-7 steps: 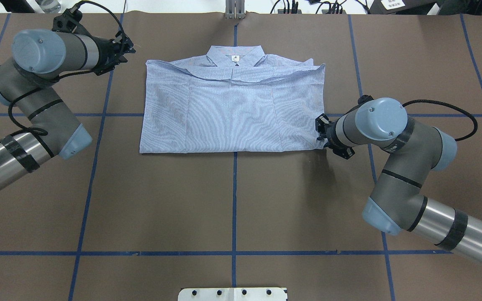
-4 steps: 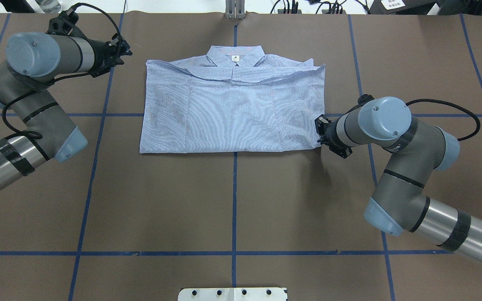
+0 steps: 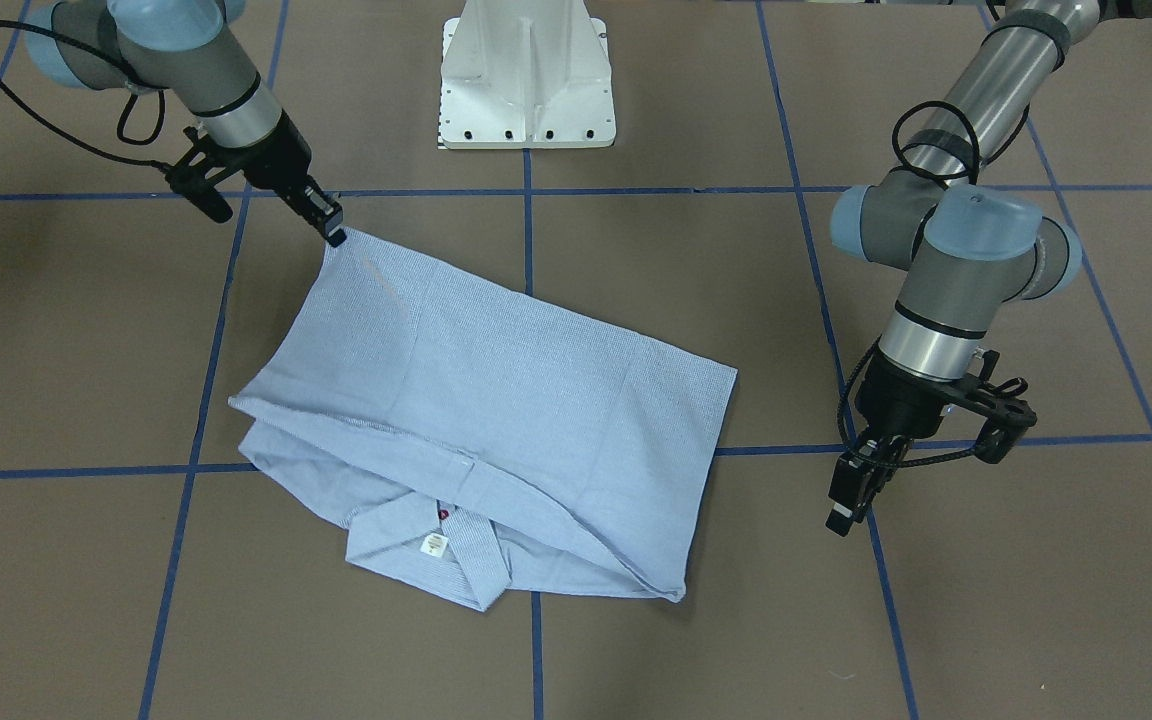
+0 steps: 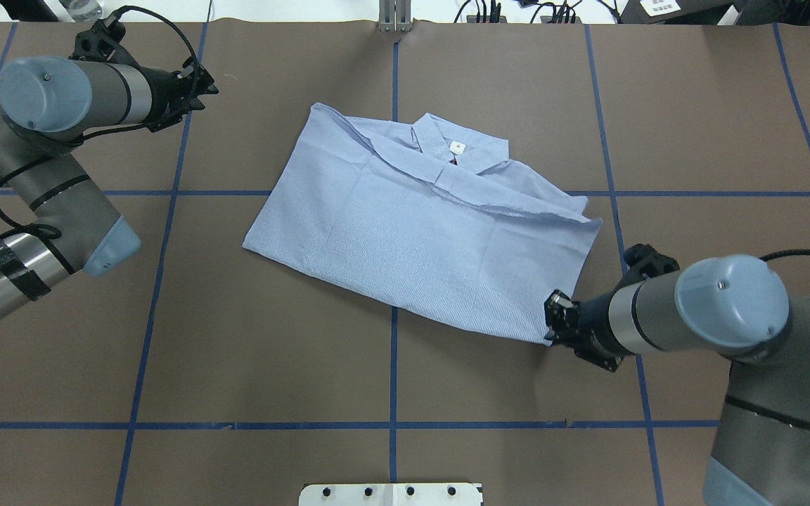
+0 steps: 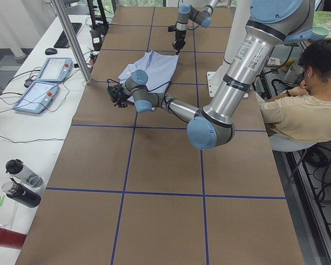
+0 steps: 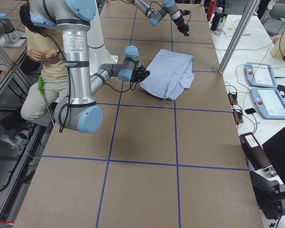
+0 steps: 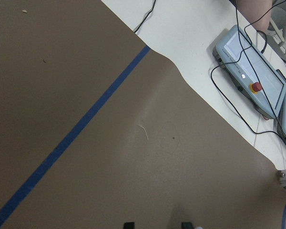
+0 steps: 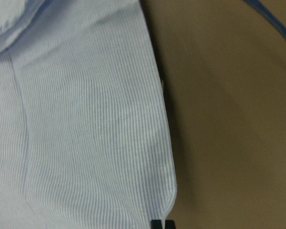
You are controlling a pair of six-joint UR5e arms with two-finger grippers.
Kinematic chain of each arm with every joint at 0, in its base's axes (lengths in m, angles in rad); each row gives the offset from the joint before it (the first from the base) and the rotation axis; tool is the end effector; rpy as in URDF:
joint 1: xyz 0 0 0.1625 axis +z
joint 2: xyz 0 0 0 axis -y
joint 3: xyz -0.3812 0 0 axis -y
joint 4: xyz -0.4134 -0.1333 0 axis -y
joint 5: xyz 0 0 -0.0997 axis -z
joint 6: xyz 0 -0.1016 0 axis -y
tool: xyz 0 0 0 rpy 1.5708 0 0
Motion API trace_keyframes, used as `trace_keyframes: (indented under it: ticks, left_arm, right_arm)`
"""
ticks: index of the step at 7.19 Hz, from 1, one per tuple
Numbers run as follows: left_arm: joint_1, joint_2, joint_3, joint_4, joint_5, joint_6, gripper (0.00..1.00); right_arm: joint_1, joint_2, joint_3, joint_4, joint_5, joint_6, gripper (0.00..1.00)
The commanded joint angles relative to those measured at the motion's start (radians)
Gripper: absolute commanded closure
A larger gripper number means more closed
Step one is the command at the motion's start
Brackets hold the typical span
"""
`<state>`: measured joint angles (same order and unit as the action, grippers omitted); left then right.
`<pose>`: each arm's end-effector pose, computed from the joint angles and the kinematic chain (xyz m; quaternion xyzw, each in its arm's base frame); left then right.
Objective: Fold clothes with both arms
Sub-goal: 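Drag the folded shirt with the right gripper while the left gripper lowers to its edge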
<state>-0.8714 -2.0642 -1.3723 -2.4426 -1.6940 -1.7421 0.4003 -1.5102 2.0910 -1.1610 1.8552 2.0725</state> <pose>0.3633 -0.6196 0.3261 0.1403 0.5341 -0.3855 0.7393 -0.4242 -0.2933 0.2862 -0.1484 -0.4636 0.3190 0.8132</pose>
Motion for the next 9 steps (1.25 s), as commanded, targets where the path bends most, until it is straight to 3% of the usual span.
trace_keyframes:
  ticks: [1, 2, 3, 4, 5, 6, 8, 9]
  left_arm:
    - [0.003, 0.001, -0.049, 0.002, -0.028, -0.010, 0.56]
    - [0.006, 0.001, -0.088, 0.002, -0.074, -0.011, 0.53]
    - [0.011, 0.001, -0.124, 0.002, -0.143, -0.016, 0.49]
    - [0.012, 0.001, -0.143, 0.002, -0.197, -0.034, 0.45]
    - [0.047, -0.001, -0.160, 0.002, -0.217, -0.109, 0.44]
    - [0.095, 0.021, -0.222, 0.054, -0.219, -0.153, 0.42]
    - [0.213, 0.029, -0.385, 0.354, -0.196, -0.203, 0.33]
    - [0.254, 0.085, -0.404, 0.356, -0.175, -0.218, 0.31]
  right_arm:
    - [-0.196, -0.077, 0.127, -0.002, 0.043, 0.001, 1.00]
    - [-0.289, -0.084, 0.127, -0.003, 0.051, 0.004, 1.00]
    - [-0.340, -0.081, 0.138, -0.003, 0.048, 0.008, 0.80]
    - [-0.377, -0.082, 0.142, -0.003, 0.044, 0.008, 0.43]
    - [-0.359, -0.081, 0.144, -0.003, 0.044, 0.008, 0.00]
    - [-0.288, -0.077, 0.147, -0.003, 0.044, 0.008, 0.00]
    - [-0.117, -0.059, 0.132, -0.003, 0.044, 0.004, 0.00]
    - [-0.028, -0.020, 0.104, -0.003, 0.045, -0.003, 0.00]
